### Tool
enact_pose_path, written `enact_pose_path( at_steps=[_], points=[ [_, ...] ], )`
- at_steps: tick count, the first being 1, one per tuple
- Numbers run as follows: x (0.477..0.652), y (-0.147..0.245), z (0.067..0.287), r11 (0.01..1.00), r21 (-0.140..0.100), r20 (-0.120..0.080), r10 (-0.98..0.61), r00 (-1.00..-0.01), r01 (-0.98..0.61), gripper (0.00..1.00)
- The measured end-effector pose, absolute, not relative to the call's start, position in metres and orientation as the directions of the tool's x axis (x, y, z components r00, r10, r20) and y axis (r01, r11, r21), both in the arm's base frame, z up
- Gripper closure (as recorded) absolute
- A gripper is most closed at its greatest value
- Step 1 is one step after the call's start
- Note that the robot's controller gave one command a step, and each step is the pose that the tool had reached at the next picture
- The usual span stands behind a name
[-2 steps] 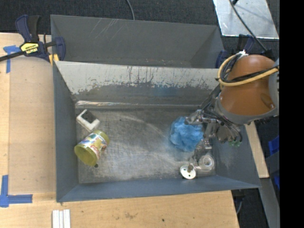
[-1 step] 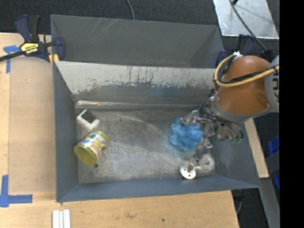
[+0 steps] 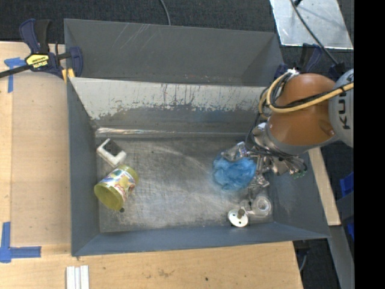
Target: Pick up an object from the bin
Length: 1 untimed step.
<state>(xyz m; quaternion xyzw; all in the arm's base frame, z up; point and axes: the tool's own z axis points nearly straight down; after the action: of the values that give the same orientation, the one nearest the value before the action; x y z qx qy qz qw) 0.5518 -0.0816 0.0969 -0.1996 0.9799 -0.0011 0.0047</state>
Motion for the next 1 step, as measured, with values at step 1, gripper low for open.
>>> enact_pose_path(
  at_steps=[1],
  points=[
    [0.5532,-0.0823,0.0941,0.92,-0.003,-0.009,-0.391,-0.92,-0.391,0.0]
  ],
)
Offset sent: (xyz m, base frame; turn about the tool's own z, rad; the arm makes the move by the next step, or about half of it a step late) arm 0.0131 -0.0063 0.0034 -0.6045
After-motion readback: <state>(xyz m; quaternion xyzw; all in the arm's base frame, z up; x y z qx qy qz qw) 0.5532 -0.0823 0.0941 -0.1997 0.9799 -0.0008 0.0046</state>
